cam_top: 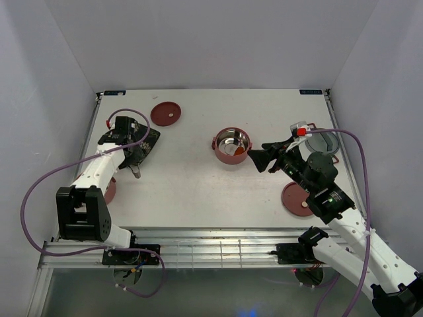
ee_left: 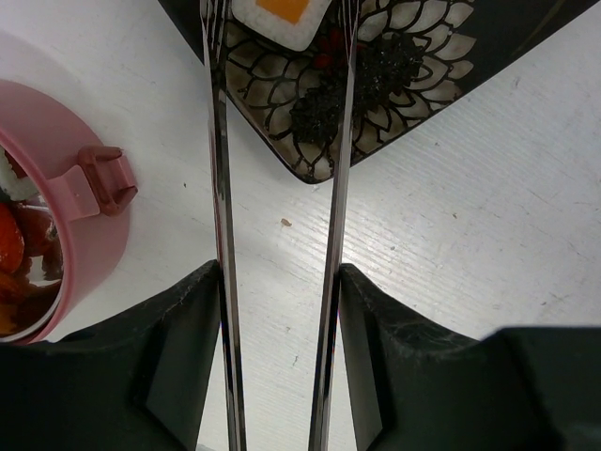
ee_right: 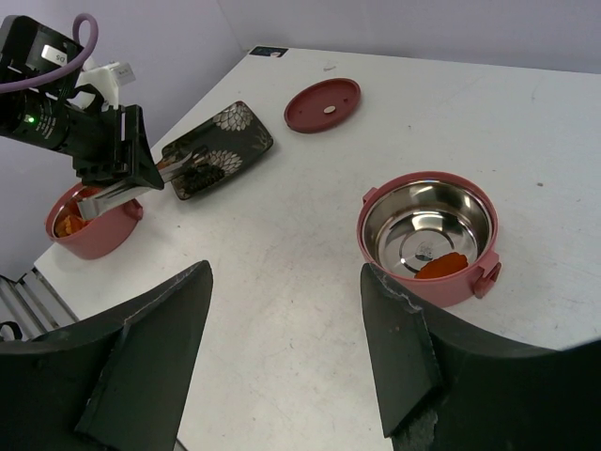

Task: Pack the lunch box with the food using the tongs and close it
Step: Pick up the fake food from the plate.

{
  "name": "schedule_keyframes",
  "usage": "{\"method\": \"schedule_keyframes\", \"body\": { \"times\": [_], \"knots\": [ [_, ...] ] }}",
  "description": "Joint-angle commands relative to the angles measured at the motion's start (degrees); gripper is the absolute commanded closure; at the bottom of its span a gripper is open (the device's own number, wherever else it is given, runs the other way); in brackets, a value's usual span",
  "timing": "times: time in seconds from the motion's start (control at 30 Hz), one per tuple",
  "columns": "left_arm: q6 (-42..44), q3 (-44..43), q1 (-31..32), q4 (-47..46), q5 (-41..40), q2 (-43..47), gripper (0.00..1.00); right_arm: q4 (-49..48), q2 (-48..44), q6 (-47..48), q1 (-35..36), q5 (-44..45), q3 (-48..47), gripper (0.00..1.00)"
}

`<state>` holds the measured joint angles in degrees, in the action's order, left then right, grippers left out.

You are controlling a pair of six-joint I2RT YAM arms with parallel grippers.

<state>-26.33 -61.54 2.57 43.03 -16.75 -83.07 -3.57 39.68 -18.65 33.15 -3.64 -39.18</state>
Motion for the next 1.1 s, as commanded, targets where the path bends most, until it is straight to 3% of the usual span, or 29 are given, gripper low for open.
{"method": "schedule_keyframes", "body": {
  "times": [0.0, 0.47, 1.07],
  "knots": [
    [0.31, -0.42, -0.72, -1.19, 1.02, 0.10, 0.40, -2.32, -0.75, 0.55, 0.34, 1.00, -0.02, 0.30],
    [1.10, -1.39, -0.90, -0.66, 2.87, 3.35, 0.51, -2.32, -0.74, 0.64, 0.34, 1.09, 0.07, 0.30],
    [1.28, -12.55, 0.15, 0.57, 6.47, 3.88, 0.63, -2.40, -0.57, 0.81, 0.34, 1.62, 0.16, 0.30]
  ]
}}
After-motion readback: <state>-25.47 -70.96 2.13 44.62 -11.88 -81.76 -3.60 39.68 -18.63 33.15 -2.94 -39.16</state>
